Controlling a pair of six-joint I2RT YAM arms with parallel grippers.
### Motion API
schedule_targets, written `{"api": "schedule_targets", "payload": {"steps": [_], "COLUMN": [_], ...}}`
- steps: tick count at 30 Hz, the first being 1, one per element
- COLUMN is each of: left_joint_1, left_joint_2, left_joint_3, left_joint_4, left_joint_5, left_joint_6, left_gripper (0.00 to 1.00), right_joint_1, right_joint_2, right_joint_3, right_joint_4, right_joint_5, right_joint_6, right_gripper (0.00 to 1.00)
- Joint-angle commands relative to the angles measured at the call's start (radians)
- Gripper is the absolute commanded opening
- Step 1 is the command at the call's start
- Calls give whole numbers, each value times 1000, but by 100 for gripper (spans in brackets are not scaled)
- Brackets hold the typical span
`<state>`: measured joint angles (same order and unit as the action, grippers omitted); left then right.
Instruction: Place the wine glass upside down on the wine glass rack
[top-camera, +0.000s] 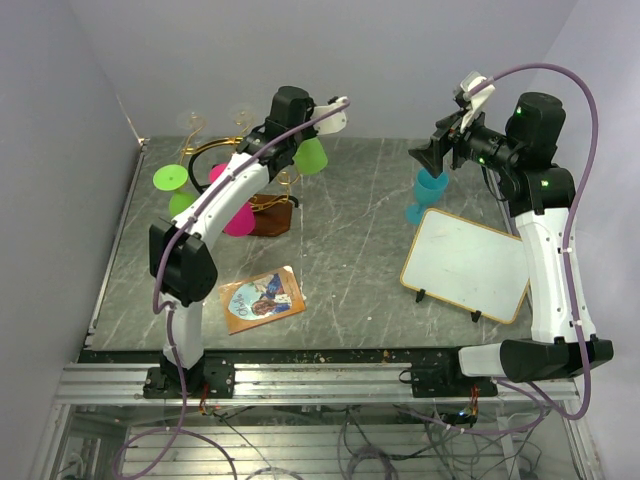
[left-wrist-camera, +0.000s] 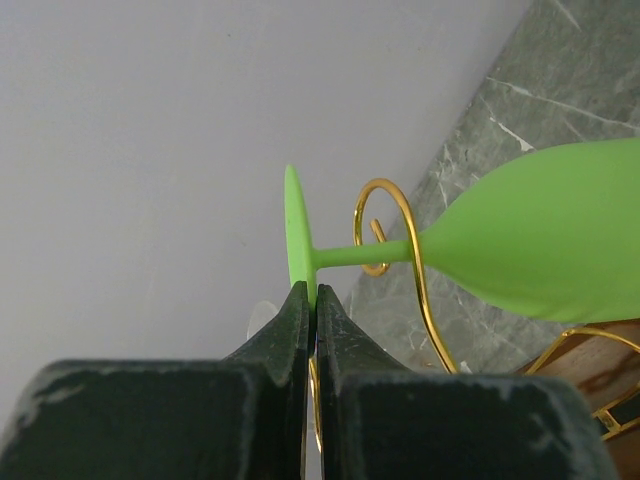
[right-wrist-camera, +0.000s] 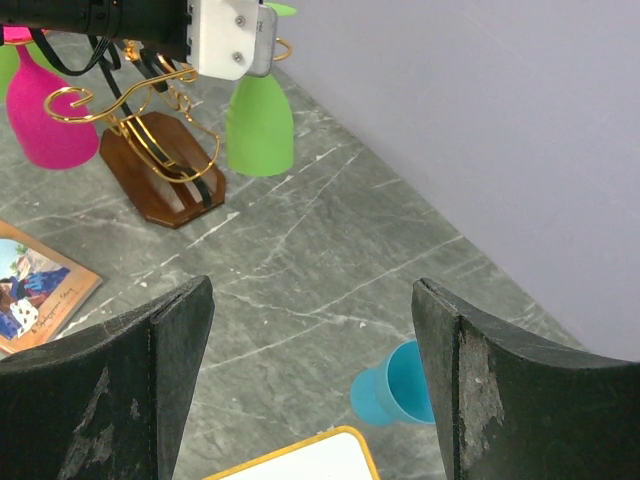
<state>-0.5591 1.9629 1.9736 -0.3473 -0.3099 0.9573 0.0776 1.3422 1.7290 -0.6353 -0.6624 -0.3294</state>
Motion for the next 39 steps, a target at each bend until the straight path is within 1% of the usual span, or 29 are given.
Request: {"api": "schedule_targets", "payload": {"steps": [1, 13, 18, 30, 39], "left_joint_1": [-10, -7, 5, 37, 54], "left_joint_2": [29, 90, 110, 113, 108], "left_joint_3": [64, 105, 145, 155, 158], "left_joint_4": [46, 76, 49, 12, -14], "left_joint_5": [4, -114, -115, -121, -89], "left_joint_6": [-33, -31, -52, -64, -85], "left_gripper": [7, 9, 9, 10, 10], "right_joint_1": [-10, -14, -16, -24, -34], "right_joint_2": [-21, -24, -25, -32, -41], "right_joint_3": [-7, -7, -10, -26, -36], "right_joint_4": [20, 22, 24, 31, 38], "right_joint_5": [-8, -13, -14, -25, -34], "right_joint_6": [9, 11, 14, 21, 29], "right_gripper": [80, 80, 80, 80, 80]}}
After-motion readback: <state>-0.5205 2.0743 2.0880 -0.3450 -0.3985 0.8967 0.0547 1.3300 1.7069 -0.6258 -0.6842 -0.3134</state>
